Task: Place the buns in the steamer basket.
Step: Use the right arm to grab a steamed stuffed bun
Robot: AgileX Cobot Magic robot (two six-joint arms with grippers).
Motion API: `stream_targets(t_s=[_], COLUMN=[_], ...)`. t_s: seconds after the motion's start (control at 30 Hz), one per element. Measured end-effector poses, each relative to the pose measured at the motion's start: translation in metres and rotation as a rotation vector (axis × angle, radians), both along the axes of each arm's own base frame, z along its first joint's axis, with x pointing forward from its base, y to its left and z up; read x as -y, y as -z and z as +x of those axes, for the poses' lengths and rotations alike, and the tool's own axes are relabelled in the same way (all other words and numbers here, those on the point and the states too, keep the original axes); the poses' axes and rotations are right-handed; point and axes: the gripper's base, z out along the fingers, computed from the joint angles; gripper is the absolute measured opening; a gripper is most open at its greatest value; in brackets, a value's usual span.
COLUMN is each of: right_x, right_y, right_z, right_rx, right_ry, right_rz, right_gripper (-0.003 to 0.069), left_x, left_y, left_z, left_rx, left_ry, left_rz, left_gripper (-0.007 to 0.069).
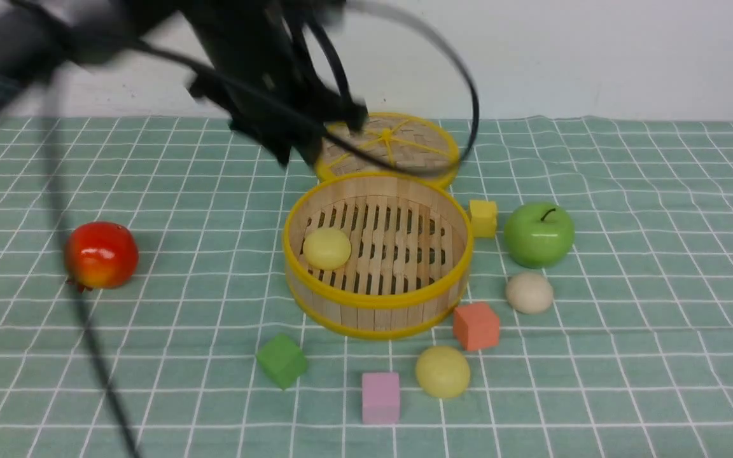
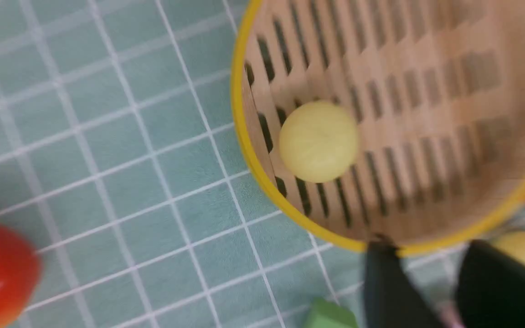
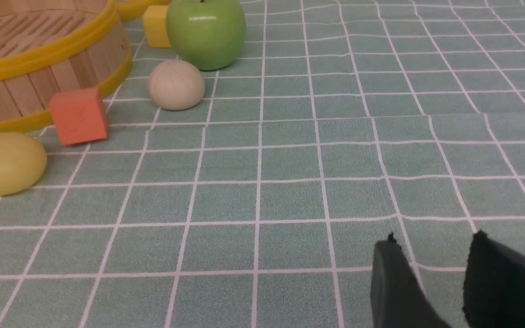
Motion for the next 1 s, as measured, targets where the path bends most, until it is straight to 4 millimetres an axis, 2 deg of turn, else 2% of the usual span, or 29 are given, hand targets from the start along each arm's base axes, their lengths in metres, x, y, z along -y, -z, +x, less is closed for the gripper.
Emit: stream_targets(t_s=[0.07, 0.1, 0.2, 0.27, 0.3, 0.33, 0.37, 0.5, 0.57, 0.6, 0.67, 0.77, 0.93, 1.0], right_x=[0.0, 0.0, 0.0, 0.0, 0.0, 0.0, 0.0, 0.0, 0.0, 0.0, 0.0, 0.001, 0.002, -0.001], right_y=[0.0, 0.0, 0.0, 0.0, 0.0, 0.0, 0.0, 0.0, 0.0, 0.0, 0.0, 0.0, -0.001, -0.002], right_z=[0.0, 0.0, 0.0, 0.0, 0.0, 0.0, 0.0, 0.0, 0.0, 0.0, 0.0, 0.0, 0.0, 0.002], right_rx=[0.0, 0.0, 0.0, 0.0, 0.0, 0.0, 0.0, 0.0, 0.0, 0.0, 0.0, 0.003, 0.013, 0.046], right_ry=[0.0, 0.0, 0.0, 0.0, 0.0, 0.0, 0.0, 0.0, 0.0, 0.0, 0.0, 0.002, 0.008, 0.031], right_rz=[0.0, 0.0, 0.0, 0.0, 0.0, 0.0, 0.0, 0.0, 0.0, 0.0, 0.0, -0.026, -0.058, 0.152], right_gripper=[0.0239, 0.0239, 0.0239, 0.0239, 0.0239, 0.0239, 0.0239, 0.0239, 0.0239, 0.0239, 0.0239, 0.0239, 0.0239, 0.0239], left_x=[-0.017, -0.024, -0.039, -0.051, -0.054, -0.061, -0.064, -0.085, -0.093, -0.094, -0.107, -0.118, -0.129, -0.133], left_y=[-0.041, -0.053, -0.064, -0.056, -0.059, -0.044, -0.045, 0.01, 0.044, 0.041, 0.082, 0.113, 0.134, 0.142], left_z=[-0.034, -0.049, -0.082, -0.115, -0.121, -0.14, -0.146, -0.192, -0.209, -0.211, -0.235, -0.254, -0.274, -0.282], left_rx=[0.088, 0.109, 0.125, 0.136, 0.15, 0.182, 0.197, 0.326, 0.359, 0.382, 0.466, 0.562, 0.638, 0.662], left_ry=[-0.003, -0.004, 0.002, 0.016, 0.019, 0.03, 0.033, 0.039, 0.031, 0.03, 0.014, -0.01, -0.059, -0.064], left_rz=[-0.041, -0.052, -0.078, -0.124, -0.135, -0.163, -0.173, -0.262, -0.288, -0.3, -0.353, -0.419, -0.533, -0.556], left_gripper=[-0.0006, -0.0014, -0.0014, -0.0014, -0.0014, -0.0014, -0.0014, -0.0014, -0.0014, -0.0014, -0.0014, -0.0014, -0.0014, -0.0014])
